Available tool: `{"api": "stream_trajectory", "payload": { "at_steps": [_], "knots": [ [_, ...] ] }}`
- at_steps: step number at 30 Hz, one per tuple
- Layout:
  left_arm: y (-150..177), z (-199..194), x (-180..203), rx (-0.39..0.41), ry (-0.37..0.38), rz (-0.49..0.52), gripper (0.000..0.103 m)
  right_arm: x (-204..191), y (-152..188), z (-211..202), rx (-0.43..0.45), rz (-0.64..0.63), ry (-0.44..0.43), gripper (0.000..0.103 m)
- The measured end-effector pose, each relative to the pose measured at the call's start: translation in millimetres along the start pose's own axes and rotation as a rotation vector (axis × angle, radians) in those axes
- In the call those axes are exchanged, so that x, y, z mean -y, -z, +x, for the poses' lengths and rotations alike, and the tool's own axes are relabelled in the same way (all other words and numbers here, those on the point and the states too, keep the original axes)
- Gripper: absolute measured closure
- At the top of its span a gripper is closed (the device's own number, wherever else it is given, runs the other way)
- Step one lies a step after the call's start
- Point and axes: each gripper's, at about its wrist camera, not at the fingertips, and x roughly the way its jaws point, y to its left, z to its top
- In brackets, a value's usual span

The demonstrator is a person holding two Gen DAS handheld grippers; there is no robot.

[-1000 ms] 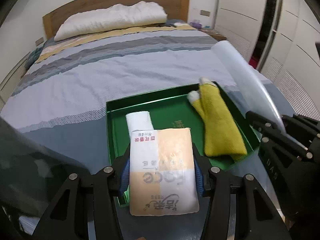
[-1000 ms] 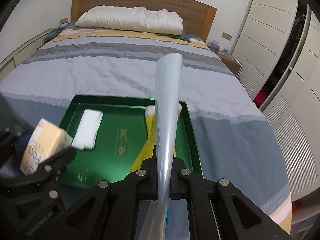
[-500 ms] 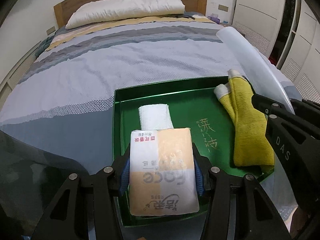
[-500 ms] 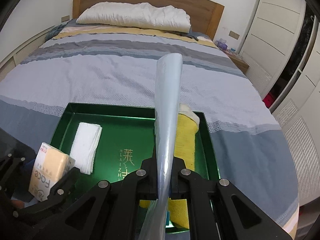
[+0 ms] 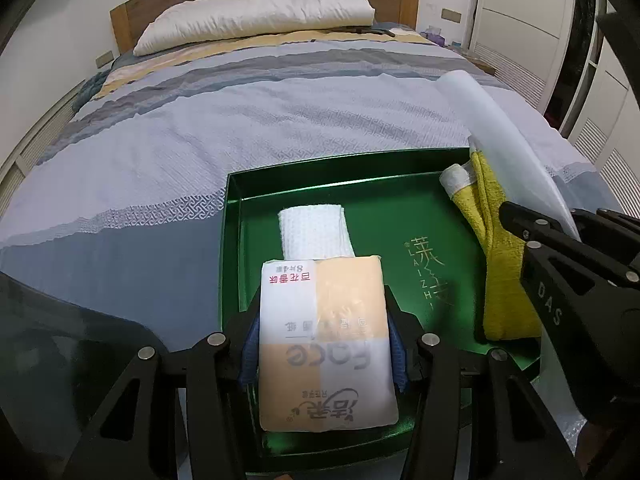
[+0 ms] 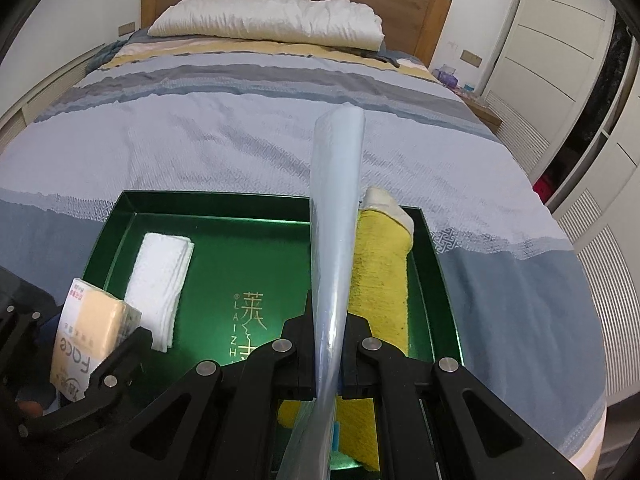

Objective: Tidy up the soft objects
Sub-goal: 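Lower the tissue pack and clear tube into the green tray with both tools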

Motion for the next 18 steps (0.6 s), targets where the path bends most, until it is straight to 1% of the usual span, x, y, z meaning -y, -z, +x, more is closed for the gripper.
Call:
{"api": "stream_trajectory", "payload": {
  "at_steps": [8,15,18],
  "knots": [
    [1.4,7.5,0.1,-0.013,-0.005,-0.002,0.057,-7.3,-2.9,13.2,-0.009,-0.02,0.006,0.098],
    [2.9,13.2,-2.9,-0.028,-0.009,-0.013,0.057,-6.2,-3.4,19.1,-0.009,-0.029,0.007,0.098],
    [2.7,12.6,-2.0,-0.022,-0.012,-0.013,0.057,-7.1,-3.2,20.7,-0.01,-0.033,0.011,0.098]
  ]
}}
